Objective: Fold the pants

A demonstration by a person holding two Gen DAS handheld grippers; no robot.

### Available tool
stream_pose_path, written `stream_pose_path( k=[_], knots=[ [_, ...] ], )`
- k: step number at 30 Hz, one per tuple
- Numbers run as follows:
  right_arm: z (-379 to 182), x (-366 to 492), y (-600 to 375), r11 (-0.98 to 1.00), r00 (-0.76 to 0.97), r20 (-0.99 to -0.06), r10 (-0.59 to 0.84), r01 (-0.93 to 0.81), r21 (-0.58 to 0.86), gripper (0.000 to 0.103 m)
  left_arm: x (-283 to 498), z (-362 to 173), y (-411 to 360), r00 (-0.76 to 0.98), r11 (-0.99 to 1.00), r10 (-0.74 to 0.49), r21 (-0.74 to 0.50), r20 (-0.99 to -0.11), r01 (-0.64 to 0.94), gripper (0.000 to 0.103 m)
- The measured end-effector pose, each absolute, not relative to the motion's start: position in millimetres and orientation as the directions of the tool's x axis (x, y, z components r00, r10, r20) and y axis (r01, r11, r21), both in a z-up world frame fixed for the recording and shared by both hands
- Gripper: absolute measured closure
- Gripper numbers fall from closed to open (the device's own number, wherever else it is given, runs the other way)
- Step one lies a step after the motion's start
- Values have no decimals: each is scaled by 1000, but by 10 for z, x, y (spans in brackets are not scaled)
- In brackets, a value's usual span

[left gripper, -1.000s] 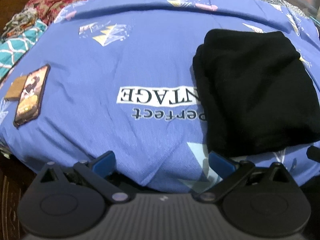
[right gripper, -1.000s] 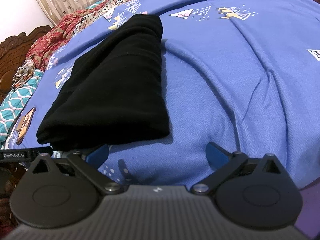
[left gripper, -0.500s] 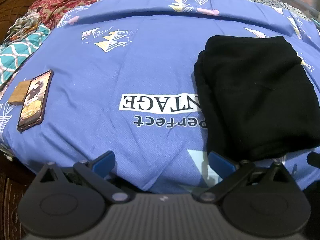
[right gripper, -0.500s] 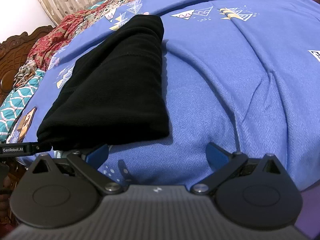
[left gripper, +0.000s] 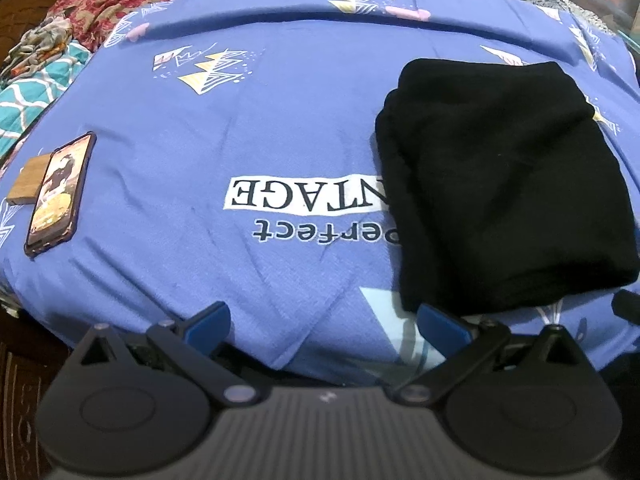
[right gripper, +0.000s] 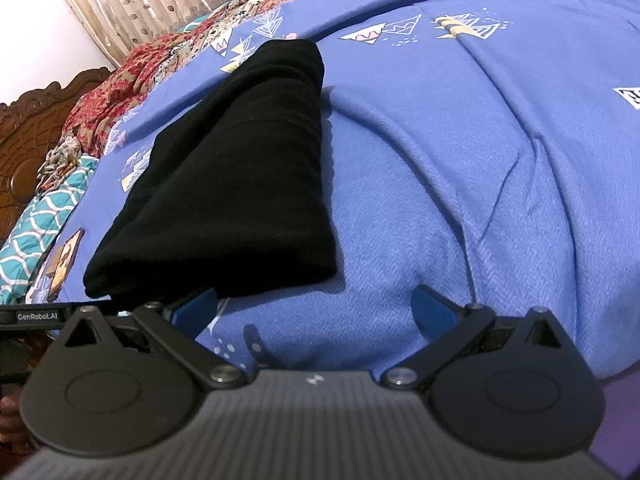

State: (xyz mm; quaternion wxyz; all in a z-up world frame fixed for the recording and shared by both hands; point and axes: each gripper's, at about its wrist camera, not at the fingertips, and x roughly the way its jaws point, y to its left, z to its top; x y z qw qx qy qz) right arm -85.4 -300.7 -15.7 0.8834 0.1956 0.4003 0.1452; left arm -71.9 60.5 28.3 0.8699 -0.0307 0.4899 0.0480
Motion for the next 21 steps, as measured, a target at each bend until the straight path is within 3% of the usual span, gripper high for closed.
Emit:
stream_pose_path(
  k=[21],
  knots=[
    [-199,-780,-3214,860,636,-629,446,-111,498,0,-537,55,832,491,992,34,-32,-870,-125,0]
  ],
)
